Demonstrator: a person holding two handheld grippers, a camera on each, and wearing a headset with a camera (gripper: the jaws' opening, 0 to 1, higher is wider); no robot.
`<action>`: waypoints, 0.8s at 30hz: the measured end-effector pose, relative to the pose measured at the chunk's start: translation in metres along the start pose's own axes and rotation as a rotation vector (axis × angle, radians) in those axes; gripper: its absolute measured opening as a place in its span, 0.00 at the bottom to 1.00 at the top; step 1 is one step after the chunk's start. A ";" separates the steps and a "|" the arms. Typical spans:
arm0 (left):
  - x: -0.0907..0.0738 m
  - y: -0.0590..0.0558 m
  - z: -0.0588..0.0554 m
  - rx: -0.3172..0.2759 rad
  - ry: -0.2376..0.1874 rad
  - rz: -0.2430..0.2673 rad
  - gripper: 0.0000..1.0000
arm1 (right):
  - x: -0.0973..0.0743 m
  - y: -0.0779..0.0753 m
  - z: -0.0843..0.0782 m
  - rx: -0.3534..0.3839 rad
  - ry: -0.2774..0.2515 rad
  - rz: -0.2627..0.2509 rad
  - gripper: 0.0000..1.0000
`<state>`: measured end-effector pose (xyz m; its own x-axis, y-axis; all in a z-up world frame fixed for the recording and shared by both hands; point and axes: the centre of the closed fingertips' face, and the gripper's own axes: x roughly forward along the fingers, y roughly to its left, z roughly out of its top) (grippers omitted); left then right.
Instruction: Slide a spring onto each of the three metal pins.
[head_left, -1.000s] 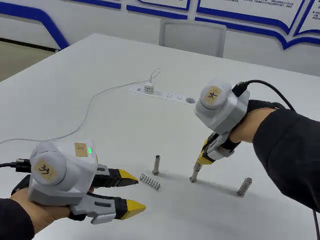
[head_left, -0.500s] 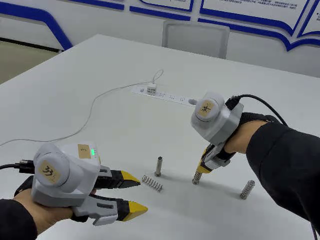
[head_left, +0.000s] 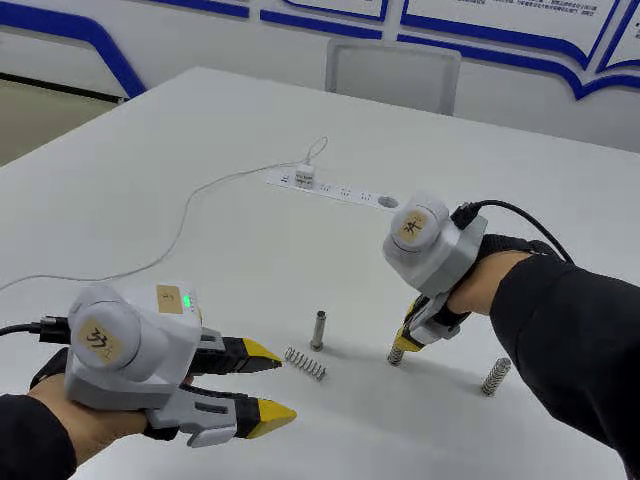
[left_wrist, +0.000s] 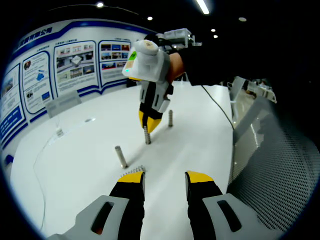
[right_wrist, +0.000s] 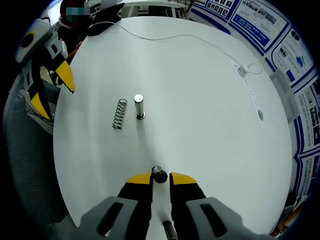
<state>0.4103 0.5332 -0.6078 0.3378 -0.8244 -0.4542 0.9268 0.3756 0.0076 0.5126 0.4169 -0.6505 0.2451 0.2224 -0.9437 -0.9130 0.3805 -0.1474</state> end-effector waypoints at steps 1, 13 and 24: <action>0.000 0.000 0.000 0.000 0.000 0.000 0.33 | -0.002 0.000 0.001 -0.005 -0.004 -0.005 0.15; 0.001 -0.002 0.000 0.011 0.006 -0.006 0.33 | -0.024 0.005 0.025 -0.063 -0.075 -0.047 0.18; 0.000 -0.001 0.001 0.011 0.003 0.001 0.33 | -0.010 0.043 0.057 -0.097 -0.128 0.029 0.18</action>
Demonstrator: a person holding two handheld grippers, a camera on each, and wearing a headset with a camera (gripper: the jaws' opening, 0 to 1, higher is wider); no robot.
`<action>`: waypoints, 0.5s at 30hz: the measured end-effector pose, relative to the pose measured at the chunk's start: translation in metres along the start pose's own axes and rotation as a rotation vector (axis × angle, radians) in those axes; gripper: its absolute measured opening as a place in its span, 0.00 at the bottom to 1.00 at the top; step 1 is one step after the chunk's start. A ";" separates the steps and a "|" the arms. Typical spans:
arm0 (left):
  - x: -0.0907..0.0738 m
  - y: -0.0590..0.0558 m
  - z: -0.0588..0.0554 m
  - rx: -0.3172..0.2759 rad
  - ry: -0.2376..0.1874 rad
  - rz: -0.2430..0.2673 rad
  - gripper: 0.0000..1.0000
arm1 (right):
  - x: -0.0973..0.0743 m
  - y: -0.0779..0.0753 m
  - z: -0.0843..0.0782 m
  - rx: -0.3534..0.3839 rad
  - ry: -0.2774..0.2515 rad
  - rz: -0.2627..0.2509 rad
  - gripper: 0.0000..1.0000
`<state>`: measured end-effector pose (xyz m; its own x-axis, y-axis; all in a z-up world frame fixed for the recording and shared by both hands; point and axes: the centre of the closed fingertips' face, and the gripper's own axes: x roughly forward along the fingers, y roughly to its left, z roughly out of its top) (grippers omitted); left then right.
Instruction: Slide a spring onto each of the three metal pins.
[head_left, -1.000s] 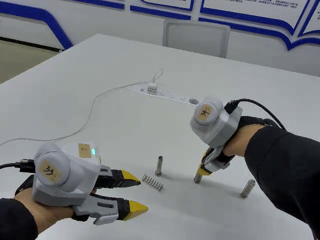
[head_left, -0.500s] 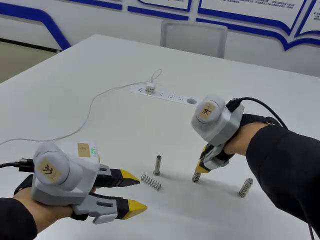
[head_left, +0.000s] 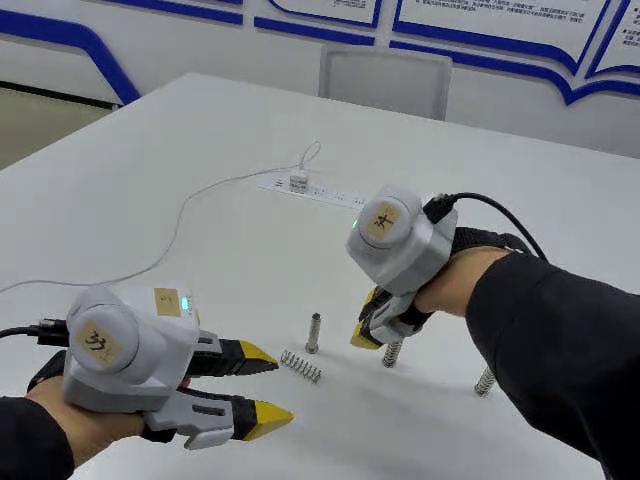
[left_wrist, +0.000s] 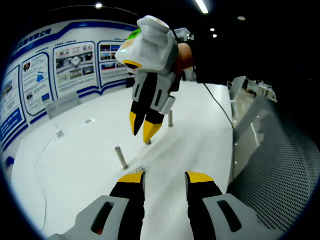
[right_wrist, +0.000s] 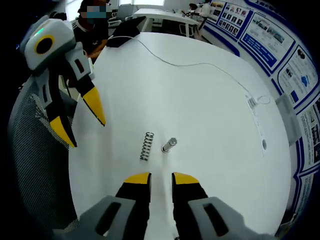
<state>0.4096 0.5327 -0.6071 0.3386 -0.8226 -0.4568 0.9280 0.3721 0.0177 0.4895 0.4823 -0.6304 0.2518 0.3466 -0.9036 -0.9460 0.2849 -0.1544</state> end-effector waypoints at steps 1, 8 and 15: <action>0.000 0.000 0.000 -0.001 0.000 0.001 0.33 | 0.003 0.004 0.001 0.002 -0.002 0.010 0.17; 0.000 0.000 -0.001 -0.001 0.003 -0.002 0.33 | 0.021 0.016 0.005 0.022 -0.009 0.046 0.16; 0.001 -0.001 -0.002 0.003 0.010 -0.006 0.32 | 0.036 0.023 0.004 0.045 -0.011 0.061 0.15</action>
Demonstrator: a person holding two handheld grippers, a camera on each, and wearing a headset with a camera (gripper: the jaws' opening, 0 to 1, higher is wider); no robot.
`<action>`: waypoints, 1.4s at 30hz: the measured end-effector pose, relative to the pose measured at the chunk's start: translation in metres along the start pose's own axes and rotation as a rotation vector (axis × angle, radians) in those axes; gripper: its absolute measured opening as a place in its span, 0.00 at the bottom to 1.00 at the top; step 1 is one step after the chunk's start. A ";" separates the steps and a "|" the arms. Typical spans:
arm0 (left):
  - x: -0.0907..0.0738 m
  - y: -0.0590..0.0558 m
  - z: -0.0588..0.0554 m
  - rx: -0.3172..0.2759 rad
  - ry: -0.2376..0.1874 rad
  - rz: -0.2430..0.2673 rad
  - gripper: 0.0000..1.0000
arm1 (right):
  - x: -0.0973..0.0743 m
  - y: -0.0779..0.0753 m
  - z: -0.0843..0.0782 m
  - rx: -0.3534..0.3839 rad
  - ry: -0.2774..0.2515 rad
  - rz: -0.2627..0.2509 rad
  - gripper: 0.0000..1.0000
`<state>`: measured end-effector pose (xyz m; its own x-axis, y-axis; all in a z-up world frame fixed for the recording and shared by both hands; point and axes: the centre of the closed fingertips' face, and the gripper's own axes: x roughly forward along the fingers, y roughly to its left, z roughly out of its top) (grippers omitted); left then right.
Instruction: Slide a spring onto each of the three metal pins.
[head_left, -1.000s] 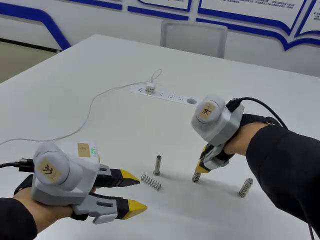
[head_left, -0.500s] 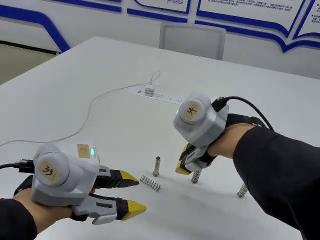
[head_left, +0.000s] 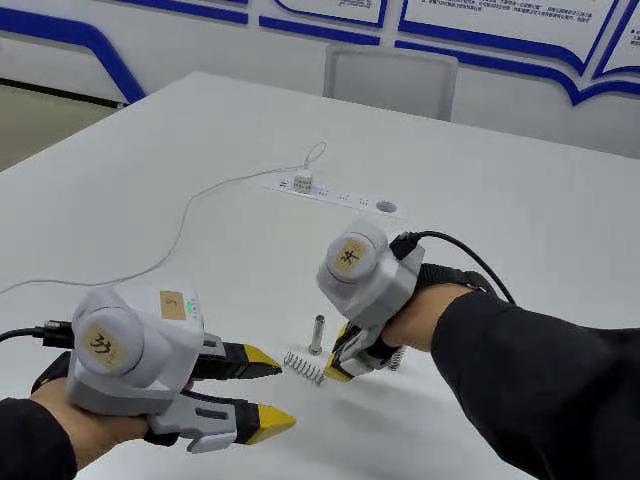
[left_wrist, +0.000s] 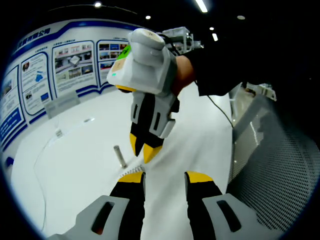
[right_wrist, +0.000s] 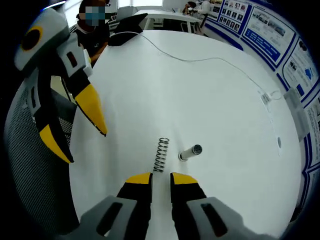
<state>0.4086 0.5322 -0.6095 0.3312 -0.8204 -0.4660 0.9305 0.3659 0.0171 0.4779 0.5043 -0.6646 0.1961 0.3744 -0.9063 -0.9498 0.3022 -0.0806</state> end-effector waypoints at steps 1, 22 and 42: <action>0.000 0.000 0.000 -0.001 0.000 0.001 0.32 | 0.002 0.001 0.000 0.006 -0.001 0.003 0.15; -0.001 0.003 0.001 -0.011 -0.007 0.015 0.32 | 0.023 0.001 0.000 0.046 0.012 0.017 0.14; -0.002 0.005 0.000 -0.011 -0.007 0.022 0.32 | 0.014 0.009 -0.003 0.022 0.037 0.027 0.12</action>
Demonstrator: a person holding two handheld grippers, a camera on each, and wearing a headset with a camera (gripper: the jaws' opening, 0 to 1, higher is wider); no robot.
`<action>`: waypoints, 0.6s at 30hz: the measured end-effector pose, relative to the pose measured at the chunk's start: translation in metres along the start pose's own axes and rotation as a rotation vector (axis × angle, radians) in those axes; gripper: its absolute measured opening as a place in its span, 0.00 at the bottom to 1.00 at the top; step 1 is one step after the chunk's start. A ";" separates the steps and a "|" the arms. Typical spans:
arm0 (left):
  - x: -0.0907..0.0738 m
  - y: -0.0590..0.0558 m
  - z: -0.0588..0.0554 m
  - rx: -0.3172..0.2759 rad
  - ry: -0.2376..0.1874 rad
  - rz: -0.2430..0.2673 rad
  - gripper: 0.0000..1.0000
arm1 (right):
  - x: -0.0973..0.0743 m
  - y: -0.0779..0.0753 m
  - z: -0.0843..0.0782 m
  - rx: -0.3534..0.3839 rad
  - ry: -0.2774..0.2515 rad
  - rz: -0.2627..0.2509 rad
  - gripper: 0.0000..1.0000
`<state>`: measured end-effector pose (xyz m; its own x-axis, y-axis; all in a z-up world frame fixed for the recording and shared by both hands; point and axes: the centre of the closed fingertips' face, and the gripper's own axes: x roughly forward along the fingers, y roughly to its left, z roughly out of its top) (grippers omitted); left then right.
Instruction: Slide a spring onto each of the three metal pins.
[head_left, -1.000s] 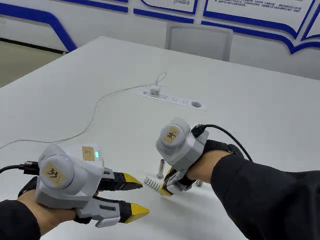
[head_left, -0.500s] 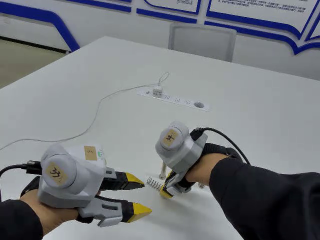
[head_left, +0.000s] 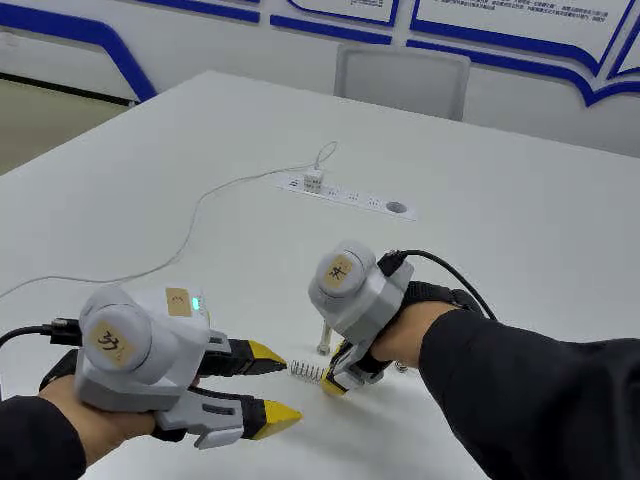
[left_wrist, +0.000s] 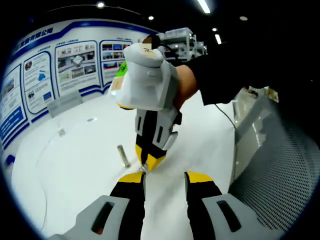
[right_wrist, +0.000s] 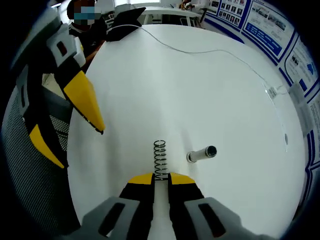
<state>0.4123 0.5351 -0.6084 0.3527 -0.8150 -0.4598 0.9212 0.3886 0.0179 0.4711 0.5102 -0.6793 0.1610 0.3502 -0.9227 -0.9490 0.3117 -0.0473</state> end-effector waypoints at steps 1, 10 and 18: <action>0.000 0.000 0.000 0.002 0.001 -0.001 0.32 | -0.003 0.002 -0.001 -0.008 0.005 0.003 0.12; 0.001 0.000 -0.002 0.011 0.013 -0.002 0.32 | -0.027 0.010 0.000 -0.052 -0.011 0.002 0.11; 0.006 0.003 -0.005 0.032 0.033 -0.007 0.32 | -0.050 0.027 0.001 -0.086 -0.024 0.032 0.11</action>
<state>0.4166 0.5331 -0.6154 0.3412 -0.8026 -0.4893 0.9286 0.3685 0.0429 0.4381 0.5022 -0.6344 0.1355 0.3804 -0.9148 -0.9735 0.2230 -0.0514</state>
